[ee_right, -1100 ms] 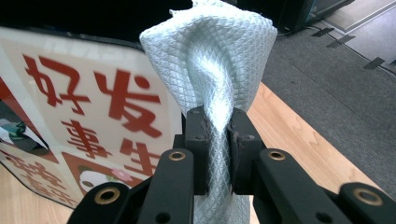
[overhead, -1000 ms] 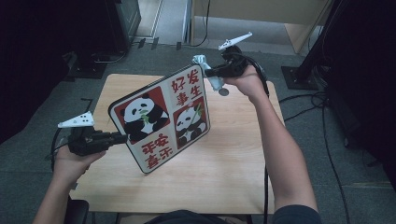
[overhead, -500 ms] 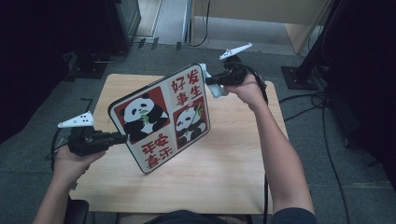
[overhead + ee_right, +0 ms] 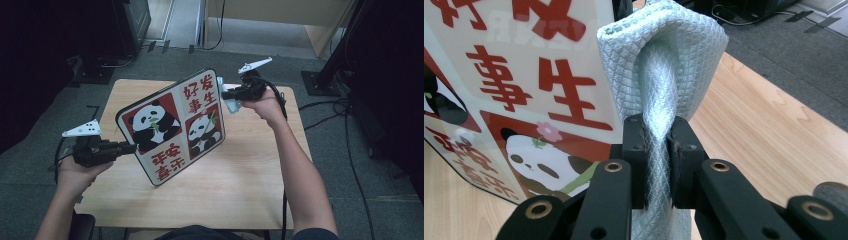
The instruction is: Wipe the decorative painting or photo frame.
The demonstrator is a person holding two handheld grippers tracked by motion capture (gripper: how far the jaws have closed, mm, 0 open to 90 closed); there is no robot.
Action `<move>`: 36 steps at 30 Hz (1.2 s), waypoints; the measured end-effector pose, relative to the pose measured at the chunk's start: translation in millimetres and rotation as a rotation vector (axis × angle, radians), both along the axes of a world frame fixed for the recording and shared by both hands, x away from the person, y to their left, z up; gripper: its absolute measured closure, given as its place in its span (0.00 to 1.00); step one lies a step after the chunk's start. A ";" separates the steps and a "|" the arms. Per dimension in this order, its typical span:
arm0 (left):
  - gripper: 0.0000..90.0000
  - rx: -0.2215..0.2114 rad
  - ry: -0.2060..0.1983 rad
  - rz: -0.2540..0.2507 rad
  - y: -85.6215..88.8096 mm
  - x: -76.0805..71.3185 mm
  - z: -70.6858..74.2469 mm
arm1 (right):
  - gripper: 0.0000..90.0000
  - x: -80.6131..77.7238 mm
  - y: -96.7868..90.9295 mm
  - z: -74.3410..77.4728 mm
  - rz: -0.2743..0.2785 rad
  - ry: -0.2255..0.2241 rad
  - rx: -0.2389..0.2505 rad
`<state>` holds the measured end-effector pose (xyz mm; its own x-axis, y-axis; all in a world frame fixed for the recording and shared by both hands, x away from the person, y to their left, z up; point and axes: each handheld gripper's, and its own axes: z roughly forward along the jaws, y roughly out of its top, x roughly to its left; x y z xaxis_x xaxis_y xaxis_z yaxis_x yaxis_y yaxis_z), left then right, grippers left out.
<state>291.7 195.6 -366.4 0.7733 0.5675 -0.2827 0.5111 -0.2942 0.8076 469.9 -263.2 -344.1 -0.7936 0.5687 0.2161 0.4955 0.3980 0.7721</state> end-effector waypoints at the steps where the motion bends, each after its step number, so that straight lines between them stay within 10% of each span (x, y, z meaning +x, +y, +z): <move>1: 0.88 0.000 0.000 0.000 0.0 0.0 0.0 | 0.90 -0.8 -0.1 -1.0 -0.002 0.002 0.000; 36: 0.88 -0.003 0.004 -0.013 0.4 1.1 0.1 | 0.90 -12.2 -5.6 -45.3 -0.012 0.060 -0.019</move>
<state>292.8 196.0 -366.3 0.7795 0.5566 -0.2873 0.5103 -0.2981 0.8067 457.6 -268.9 -389.4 -0.7725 0.5828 0.2523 0.5457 0.4059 0.7331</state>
